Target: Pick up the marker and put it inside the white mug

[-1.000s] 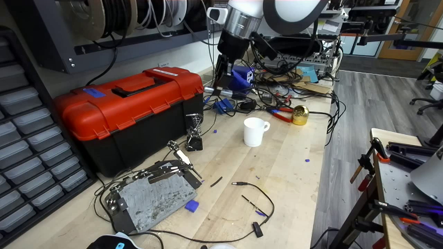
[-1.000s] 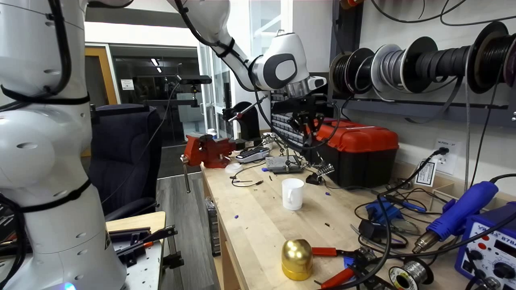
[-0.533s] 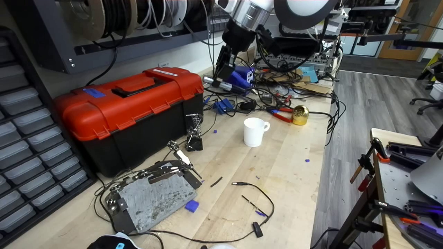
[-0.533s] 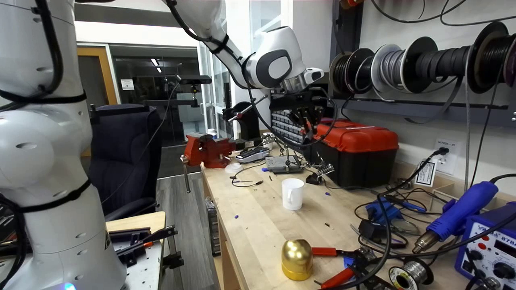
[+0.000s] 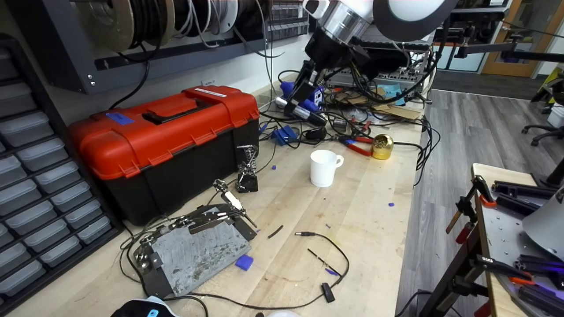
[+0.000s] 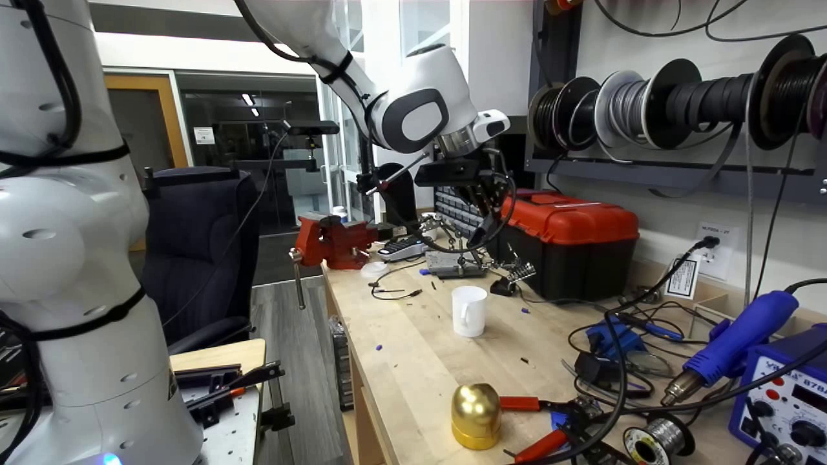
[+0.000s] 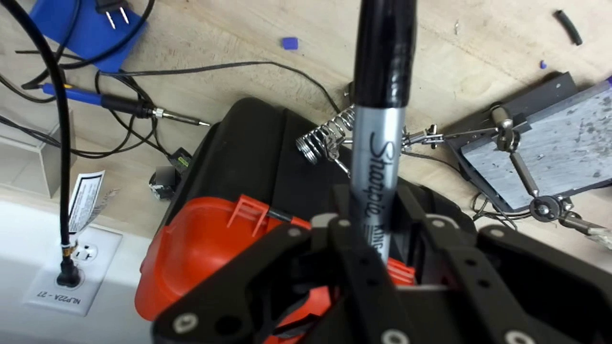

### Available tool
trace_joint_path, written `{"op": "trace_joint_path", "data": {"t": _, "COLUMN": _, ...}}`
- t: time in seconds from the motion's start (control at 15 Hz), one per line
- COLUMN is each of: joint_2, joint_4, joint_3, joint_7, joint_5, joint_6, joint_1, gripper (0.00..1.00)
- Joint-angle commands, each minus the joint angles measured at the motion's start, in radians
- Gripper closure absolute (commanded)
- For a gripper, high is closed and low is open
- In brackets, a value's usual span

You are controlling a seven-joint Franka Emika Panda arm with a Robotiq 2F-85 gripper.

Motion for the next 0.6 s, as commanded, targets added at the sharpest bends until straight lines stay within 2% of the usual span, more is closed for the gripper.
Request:
{"op": "trace_joint_path", "data": {"t": 0.0, "joint_2": -0.066, "joint_4": -0.1, "joint_3": 0.01, "joint_7": -0.082, "joint_5": 0.101, "joint_6": 0.085, "joint_1": 0.006, "gripper": 0.94}}
{"op": "trace_joint_path", "data": {"t": 0.53, "joint_2": -0.041, "joint_4": -0.122, "joint_3": 0.041, "joint_7": -0.357, "joint_5": 0.386, "joint_6": 0.161, "joint_1": 0.033, "gripper": 0.94}}
